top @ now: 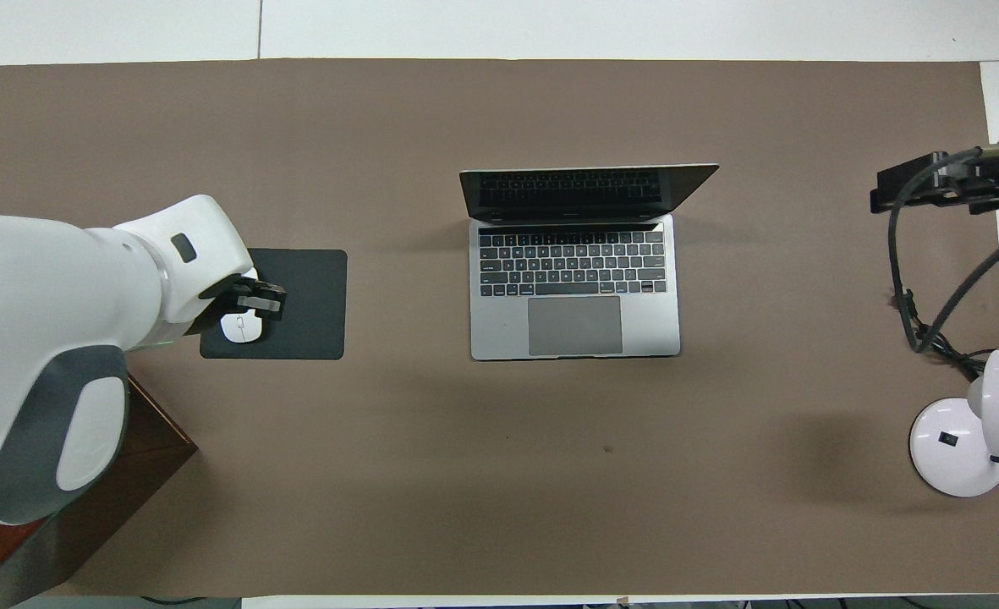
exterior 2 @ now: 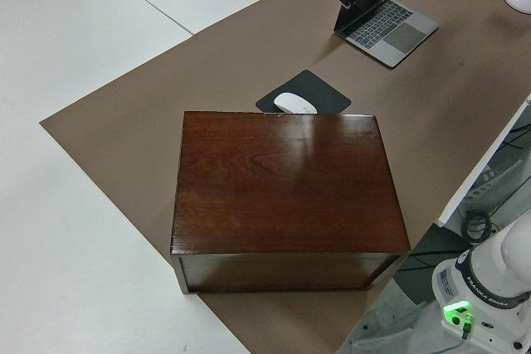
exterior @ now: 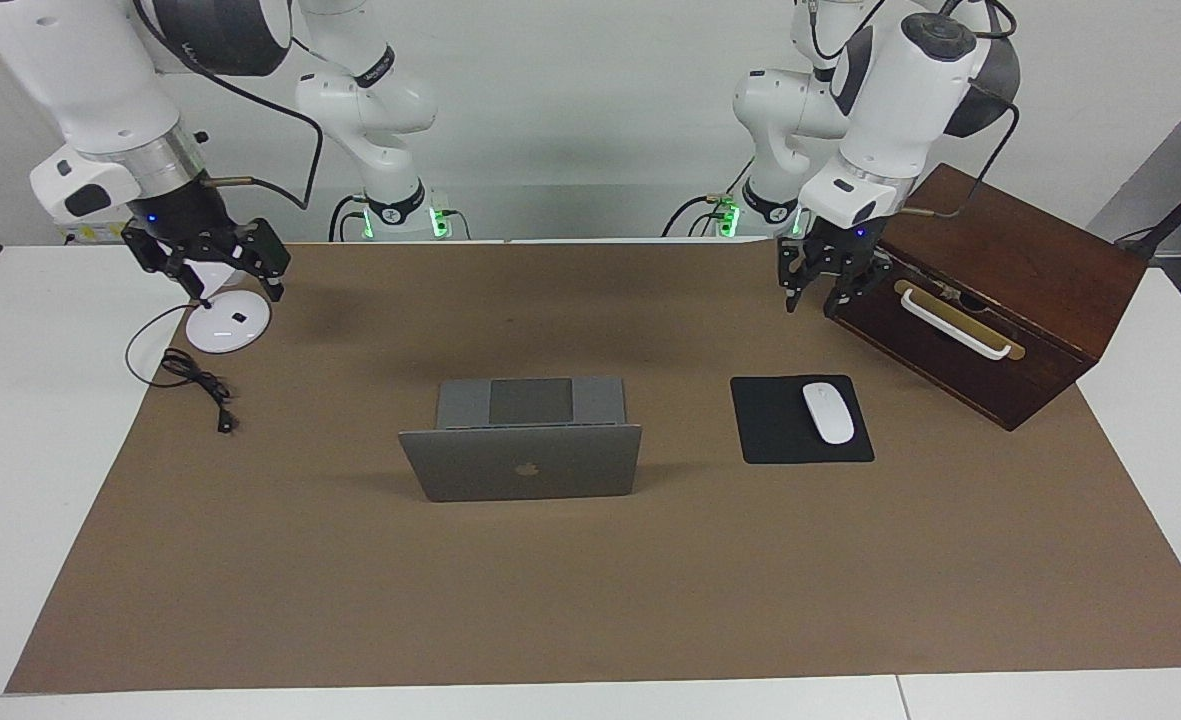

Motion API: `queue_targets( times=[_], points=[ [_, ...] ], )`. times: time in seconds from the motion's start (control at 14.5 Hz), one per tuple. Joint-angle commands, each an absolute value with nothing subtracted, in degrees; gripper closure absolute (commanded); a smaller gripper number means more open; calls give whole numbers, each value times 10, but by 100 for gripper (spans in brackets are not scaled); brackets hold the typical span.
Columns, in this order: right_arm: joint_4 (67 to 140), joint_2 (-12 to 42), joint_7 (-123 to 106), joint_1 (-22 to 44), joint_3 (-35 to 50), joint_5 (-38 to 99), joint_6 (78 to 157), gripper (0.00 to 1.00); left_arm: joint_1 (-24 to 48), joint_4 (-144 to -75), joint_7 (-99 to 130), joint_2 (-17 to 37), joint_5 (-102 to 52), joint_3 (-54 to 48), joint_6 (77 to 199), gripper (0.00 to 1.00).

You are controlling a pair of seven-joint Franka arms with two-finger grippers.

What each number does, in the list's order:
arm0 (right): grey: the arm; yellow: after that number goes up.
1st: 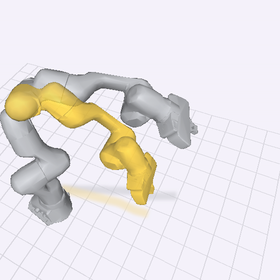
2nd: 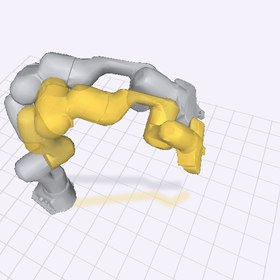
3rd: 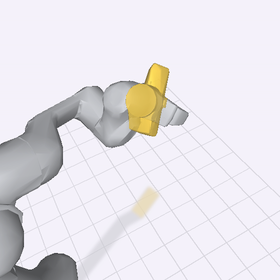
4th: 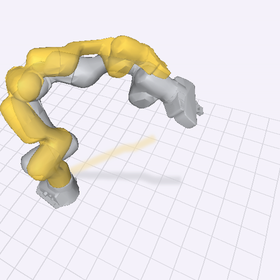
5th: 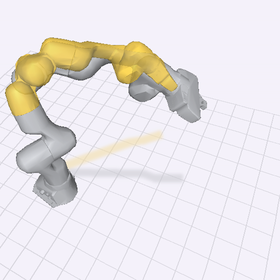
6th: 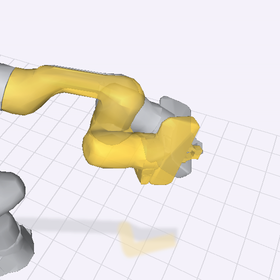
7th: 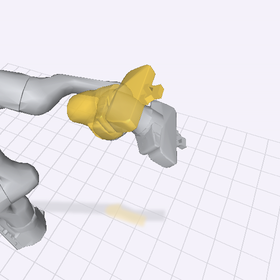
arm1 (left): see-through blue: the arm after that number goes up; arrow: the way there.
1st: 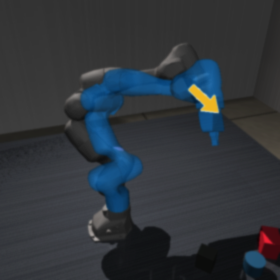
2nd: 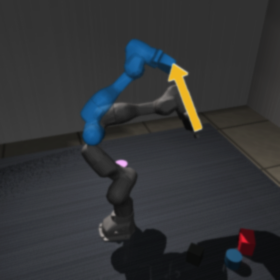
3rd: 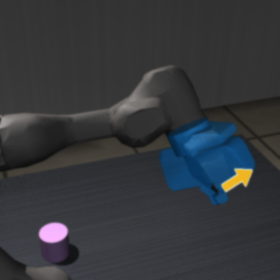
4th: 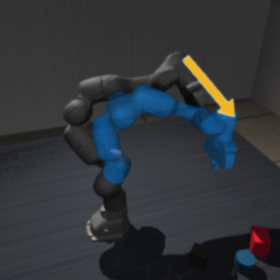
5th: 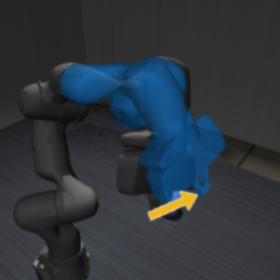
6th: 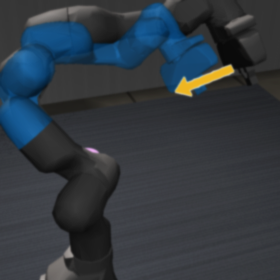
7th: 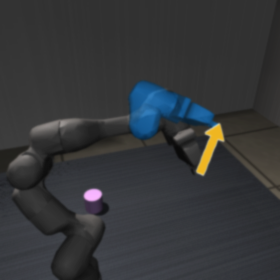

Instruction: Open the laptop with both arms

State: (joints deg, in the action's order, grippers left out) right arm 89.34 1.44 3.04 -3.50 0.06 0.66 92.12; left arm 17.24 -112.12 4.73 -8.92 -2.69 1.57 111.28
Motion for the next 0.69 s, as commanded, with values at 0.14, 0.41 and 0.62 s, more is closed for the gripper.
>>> queue_targets(
  times=[0.14,0.41,0.62],
  points=[
    [981,-34,39,-40,10,-25,964,0,106,-1086,61,-82,-22,10,1068,0],
    [1011,-47,36,-37,11,-25,992,0,51,-1069,60,-77,-18,10,1056,0],
    [1010,-47,36,-33,11,-22,992,0,47,-1042,53,-68,-1,10,1030,0]
  ],
)
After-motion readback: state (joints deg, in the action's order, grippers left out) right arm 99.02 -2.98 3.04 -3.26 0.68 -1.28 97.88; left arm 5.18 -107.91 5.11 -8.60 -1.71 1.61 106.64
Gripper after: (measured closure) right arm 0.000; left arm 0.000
